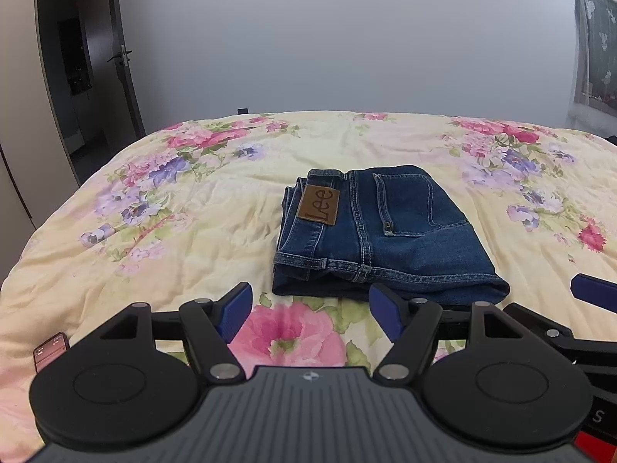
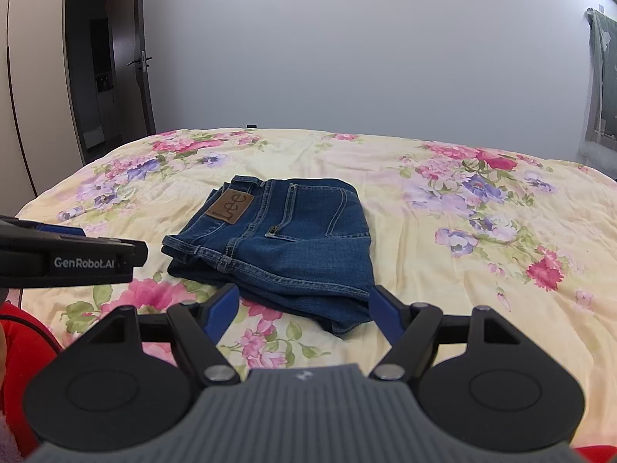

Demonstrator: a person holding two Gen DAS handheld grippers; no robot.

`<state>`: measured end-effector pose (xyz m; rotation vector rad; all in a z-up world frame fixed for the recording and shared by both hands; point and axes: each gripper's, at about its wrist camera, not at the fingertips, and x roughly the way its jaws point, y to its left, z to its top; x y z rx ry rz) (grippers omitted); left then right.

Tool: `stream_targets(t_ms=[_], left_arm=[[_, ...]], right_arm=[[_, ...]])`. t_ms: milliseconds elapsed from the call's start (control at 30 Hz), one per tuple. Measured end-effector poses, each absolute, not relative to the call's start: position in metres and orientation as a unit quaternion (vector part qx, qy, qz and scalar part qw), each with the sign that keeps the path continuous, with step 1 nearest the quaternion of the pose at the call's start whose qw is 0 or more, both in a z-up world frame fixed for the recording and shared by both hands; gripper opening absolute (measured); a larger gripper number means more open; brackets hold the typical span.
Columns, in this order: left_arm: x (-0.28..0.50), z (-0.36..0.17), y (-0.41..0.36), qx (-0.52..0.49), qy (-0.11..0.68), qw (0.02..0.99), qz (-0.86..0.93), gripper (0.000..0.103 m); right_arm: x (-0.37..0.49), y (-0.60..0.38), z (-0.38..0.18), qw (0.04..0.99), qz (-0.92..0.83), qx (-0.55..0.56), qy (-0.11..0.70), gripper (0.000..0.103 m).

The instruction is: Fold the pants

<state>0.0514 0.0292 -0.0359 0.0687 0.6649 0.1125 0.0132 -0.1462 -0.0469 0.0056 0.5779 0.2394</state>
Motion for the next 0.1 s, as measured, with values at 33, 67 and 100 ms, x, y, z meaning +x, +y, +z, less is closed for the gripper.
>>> stream_targets(t_ms=[33,67,100], left_arm=[[0.0515,-0.0357,0.0296,0.033,0.326,0.943,0.055,0.081],[0.0513,-0.0357,0.0298,0.033,0.327,0.943,0.054,0.081],[0.0513,-0.0354,0.0304,0.031,0.327,0.943,0.054,0.081]], right_arm=[[0.0129,-0.1461,-0.0473,0.951,0.118,0.003,0.284,0.070],[0.0132,-0.1460,-0.0473,0.951,0.118,0.002,0.285,0.070],[0.0132,-0.1460,-0.0474,0.951,0.118,0.002,0.285,0.070]])
